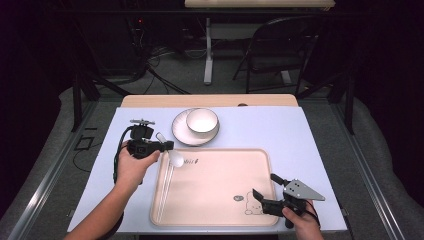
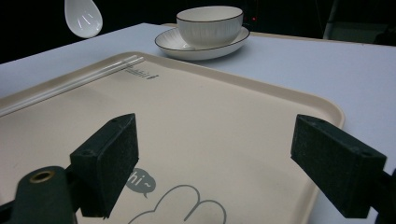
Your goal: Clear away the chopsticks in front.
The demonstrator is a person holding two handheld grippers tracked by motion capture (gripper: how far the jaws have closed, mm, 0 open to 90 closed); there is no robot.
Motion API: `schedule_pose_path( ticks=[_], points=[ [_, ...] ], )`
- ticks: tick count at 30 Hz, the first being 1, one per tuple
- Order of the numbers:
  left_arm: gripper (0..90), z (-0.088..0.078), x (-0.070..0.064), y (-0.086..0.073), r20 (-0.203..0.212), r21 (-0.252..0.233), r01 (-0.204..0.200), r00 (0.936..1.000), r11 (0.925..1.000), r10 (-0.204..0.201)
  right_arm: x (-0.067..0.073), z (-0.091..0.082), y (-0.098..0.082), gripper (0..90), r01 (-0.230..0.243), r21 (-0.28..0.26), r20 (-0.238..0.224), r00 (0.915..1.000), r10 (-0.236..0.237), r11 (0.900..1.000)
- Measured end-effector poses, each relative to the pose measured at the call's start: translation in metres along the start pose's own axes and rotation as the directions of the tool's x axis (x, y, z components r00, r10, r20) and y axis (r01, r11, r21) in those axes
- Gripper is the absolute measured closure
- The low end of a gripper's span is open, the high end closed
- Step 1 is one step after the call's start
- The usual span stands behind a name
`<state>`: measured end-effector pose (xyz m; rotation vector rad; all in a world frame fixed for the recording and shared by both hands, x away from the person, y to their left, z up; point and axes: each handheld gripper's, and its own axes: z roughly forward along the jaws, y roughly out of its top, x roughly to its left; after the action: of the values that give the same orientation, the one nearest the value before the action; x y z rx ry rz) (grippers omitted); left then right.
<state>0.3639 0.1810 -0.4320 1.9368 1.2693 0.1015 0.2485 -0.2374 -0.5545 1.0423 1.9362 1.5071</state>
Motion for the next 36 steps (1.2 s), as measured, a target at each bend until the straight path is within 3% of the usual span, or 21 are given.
schedule_pose_path(
  ticks=[36],
  points=[
    [85.4,-0.006,-0.011,-0.047,0.034,0.042,-0.039,0.9987,0.9983,0.038,0.001,0.001,0.000,14.3,0.003,0.000,0.002,1.0000,-0.003,1.000]
  ],
)
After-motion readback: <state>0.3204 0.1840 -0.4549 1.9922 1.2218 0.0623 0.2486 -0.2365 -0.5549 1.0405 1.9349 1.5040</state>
